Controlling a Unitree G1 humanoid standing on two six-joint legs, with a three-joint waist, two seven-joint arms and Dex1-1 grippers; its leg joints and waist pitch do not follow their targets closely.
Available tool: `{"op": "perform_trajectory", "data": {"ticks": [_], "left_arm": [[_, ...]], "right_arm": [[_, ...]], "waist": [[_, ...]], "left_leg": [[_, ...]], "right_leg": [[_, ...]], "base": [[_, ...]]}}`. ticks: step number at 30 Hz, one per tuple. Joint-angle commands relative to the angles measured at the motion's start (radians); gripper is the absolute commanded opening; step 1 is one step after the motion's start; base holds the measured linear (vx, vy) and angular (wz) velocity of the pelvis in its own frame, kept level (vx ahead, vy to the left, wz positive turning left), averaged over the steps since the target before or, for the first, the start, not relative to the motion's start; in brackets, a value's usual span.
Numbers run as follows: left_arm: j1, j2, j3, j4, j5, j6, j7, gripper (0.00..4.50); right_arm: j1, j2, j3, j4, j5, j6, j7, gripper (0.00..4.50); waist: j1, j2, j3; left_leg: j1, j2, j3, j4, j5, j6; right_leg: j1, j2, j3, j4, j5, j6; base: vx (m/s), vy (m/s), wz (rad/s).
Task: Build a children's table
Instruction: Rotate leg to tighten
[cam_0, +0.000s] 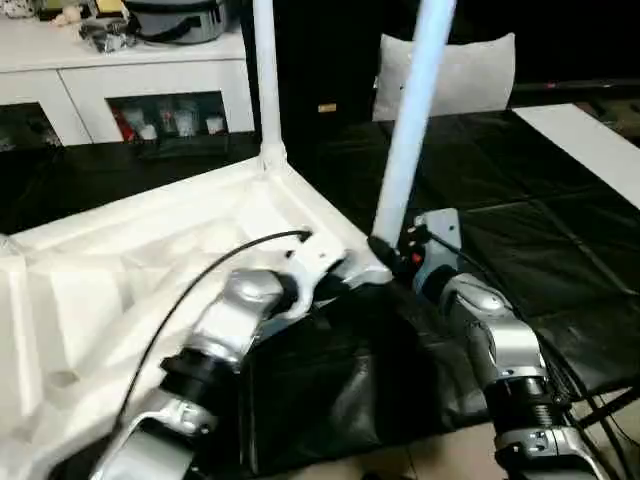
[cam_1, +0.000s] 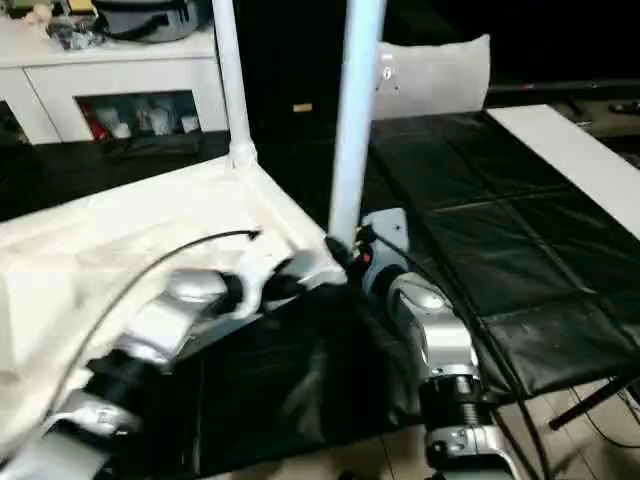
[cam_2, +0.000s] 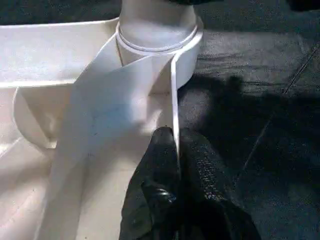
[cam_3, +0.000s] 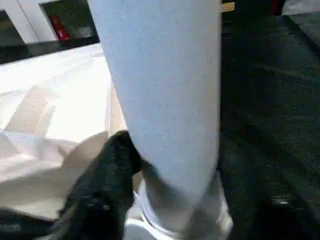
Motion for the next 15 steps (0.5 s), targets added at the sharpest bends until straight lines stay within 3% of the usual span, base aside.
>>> {"op": "perform_trajectory", "data": {"ticks": [1, 2, 3, 4, 6, 9, 10, 11, 15], "left_arm": [[-0.013, -0.015, -0.04, -0.05, -0.016, -0.052, -0.041, 0.0], [-0.009, -0.007, -0.039, -0.05, -0.015, -0.057, -0.045, 0.0], [-0.007, 0.0, -0.038, -0.049, -0.016, -0.062, -0.05, 0.0], [-0.004, 0.006, -0.037, -0.05, -0.018, -0.064, -0.055, 0.0], [0.001, 0.022, -0.035, -0.048, -0.015, -0.076, -0.072, 0.0], [0.009, 0.054, -0.044, -0.052, -0.024, -0.108, -0.118, 0.0], [0.017, 0.093, -0.062, -0.053, -0.03, -0.156, -0.181, 0.0], [0.019, 0.101, -0.066, -0.054, -0.031, -0.167, -0.194, 0.0], [0.032, 0.15, -0.087, -0.053, -0.038, -0.226, -0.282, 0.0]], "right_arm": [[-0.002, 0.0, 0.026, -0.015, 0.01, -0.008, 0.025, 2.92], [0.004, -0.013, 0.029, -0.021, 0.009, -0.012, 0.038, 3.03], [0.011, -0.028, 0.035, -0.025, 0.007, -0.015, 0.051, 3.11], [0.016, -0.041, 0.041, -0.029, 0.006, -0.02, 0.068, 3.11], [0.033, -0.073, 0.046, -0.051, 0.021, -0.017, 0.125, 3.36], [0.056, -0.124, 0.049, -0.092, 0.049, -0.001, 0.223, 3.57], [0.074, -0.198, 0.068, -0.112, 0.057, -0.006, 0.328, 3.67], [0.078, -0.216, 0.074, -0.114, 0.057, -0.009, 0.352, 3.8], [0.099, -0.312, 0.091, -0.136, 0.091, -0.027, 0.521, 4.03]], "waist": [[0.019, -0.007, -0.075], [0.025, -0.002, -0.076], [0.033, -0.011, -0.082], [0.043, -0.009, -0.083], [0.057, -0.012, -0.08], [0.072, -0.006, -0.077], [0.077, -0.007, -0.073], [0.081, -0.008, -0.073], [0.081, -0.005, -0.067]], "left_leg": [[-0.012, 0.005, 0.008, -0.065, -0.103, 0.085], [-0.01, 0.005, 0.009, -0.063, -0.086, 0.088], [-0.02, 0.001, 0.009, -0.057, -0.032, 0.099], [-0.021, 0.0, 0.012, -0.053, 0.01, 0.116], [-0.024, -0.005, 0.016, -0.049, 0.021, 0.134], [-0.02, 0.0, 0.017, -0.053, -0.019, 0.13], [-0.019, 0.0, 0.018, -0.055, -0.044, 0.12], [-0.016, 0.001, 0.019, -0.056, -0.059, 0.116], [-0.01, 0.002, 0.019, -0.061, -0.137, 0.084]], "right_leg": [[0.057, -0.059, 0.059, -0.041, -0.28, -0.13], [0.055, -0.058, 0.063, -0.036, -0.258, -0.141], [0.06, -0.057, 0.07, -0.018, -0.192, -0.158], [0.058, -0.056, 0.074, -0.009, -0.143, -0.175], [0.057, -0.054, 0.077, -0.006, -0.134, -0.175], [0.055, -0.055, 0.075, -0.016, -0.218, -0.147], [0.054, -0.052, 0.073, -0.024, -0.267, -0.127], [0.054, -0.052, 0.073, -0.028, -0.29, -0.117], [0.047, -0.049, 0.069, -0.04, -0.386, -0.09]], "base": [[0.0, 0.0, 0.0], [0.0, 0.0, 0.0], [0.0, 0.0, 0.0], [0.0, 0.0, 0.0], [0.0, 0.0, 0.0], [0.0, 0.0, 0.0], [0.0, 0.0, 0.0], [0.0, 0.0, 0.0], [0.0, 0.0, 0.0]]}}
